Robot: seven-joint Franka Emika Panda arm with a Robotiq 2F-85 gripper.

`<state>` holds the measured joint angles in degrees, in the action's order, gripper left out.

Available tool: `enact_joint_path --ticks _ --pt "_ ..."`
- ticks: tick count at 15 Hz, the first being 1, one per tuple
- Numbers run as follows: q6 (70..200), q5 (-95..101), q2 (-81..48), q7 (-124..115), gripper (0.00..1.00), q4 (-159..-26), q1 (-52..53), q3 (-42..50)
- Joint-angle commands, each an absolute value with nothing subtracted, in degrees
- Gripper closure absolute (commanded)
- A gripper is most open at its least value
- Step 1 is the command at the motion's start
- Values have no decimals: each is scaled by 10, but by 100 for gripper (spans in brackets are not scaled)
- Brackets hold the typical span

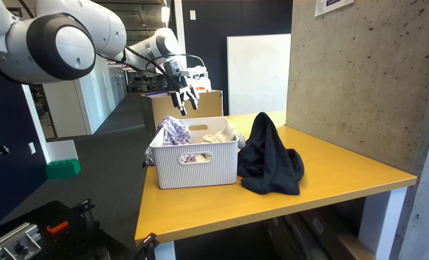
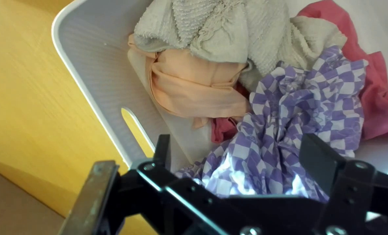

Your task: Put the items in the basket on the table

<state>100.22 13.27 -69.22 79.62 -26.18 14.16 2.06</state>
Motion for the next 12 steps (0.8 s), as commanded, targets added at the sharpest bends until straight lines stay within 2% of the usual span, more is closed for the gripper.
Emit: enact_joint_path --ticks 1,12 --pt "1034 123 -721 794 0 -246 131 12" --pt "1077 95 -773 807 0 -246 96 -8"
